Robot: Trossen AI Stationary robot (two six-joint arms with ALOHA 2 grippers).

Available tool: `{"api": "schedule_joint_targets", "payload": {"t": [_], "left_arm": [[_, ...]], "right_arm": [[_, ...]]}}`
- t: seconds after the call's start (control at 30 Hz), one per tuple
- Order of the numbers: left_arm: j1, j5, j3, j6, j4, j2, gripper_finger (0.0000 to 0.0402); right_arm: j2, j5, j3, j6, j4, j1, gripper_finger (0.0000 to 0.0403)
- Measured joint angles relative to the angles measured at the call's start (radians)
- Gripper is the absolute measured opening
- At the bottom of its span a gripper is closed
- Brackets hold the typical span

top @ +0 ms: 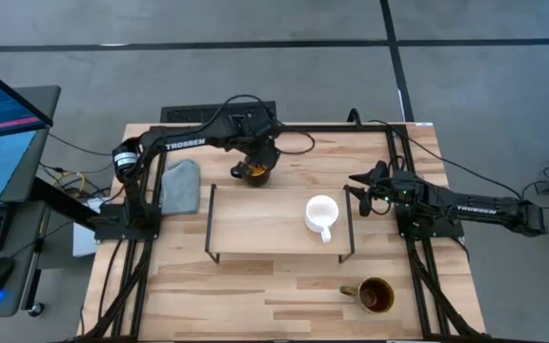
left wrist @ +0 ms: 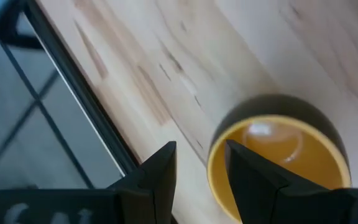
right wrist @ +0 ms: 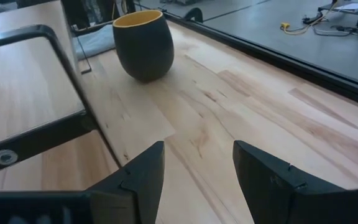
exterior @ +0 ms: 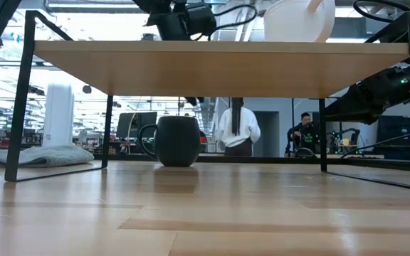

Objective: Stack small to large cups/mugs on shelf
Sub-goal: Put the black mug on the shelf

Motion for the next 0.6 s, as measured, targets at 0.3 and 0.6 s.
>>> {"api": "schedule_joint_targets", "payload": {"t": [0.3, 0.6], "left_arm": [[-0.040, -0.158, 0.000, 0.152, -0.032, 0.016, 0.0128], [-0.046, -0.124, 0.000, 0.290, -0.039, 0.015, 0.0128]], "right_arm": [[0.000, 0.016, 0.000, 0.001, 0.002, 0.000, 0.0214], [0.000, 0.063, 0.000, 0.028, 0.008, 0.000, 0.0214]]}}
